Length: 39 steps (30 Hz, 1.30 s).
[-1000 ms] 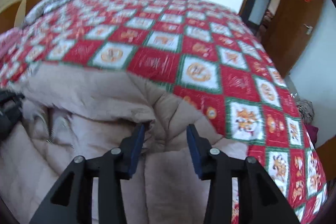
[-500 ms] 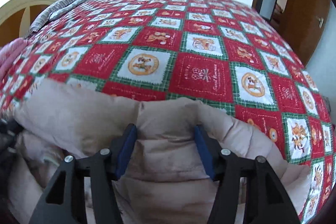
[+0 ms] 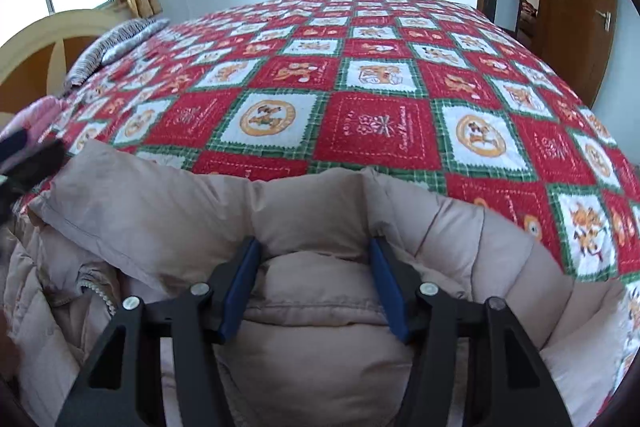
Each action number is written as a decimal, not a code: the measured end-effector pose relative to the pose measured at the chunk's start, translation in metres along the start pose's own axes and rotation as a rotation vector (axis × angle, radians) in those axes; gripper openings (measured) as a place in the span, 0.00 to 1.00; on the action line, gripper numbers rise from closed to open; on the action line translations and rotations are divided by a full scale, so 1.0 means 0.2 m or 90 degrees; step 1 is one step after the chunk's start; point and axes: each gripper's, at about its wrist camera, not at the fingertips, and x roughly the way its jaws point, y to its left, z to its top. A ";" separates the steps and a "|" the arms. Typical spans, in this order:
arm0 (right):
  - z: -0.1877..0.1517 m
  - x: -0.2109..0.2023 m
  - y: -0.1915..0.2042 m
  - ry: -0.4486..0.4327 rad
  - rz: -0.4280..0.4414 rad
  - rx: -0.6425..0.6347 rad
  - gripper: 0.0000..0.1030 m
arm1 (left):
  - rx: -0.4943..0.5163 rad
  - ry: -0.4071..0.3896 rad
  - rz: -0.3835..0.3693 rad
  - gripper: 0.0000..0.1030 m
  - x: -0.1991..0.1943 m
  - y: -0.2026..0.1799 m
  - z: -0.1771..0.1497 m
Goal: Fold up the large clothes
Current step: 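Regrip the jacket hem with both grippers side by side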
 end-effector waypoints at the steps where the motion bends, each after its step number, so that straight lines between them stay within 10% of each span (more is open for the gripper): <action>1: 0.00 0.00 0.00 -0.004 0.001 0.002 0.57 | 0.001 0.009 0.000 0.90 0.03 -0.01 -0.01; 8: -0.01 0.00 0.00 -0.012 0.003 0.005 0.57 | -0.029 0.118 0.006 0.90 0.31 0.02 -0.10; 39: -0.01 0.08 0.08 0.030 -0.066 -0.048 0.57 | -0.061 0.157 0.000 0.99 0.43 0.04 -0.18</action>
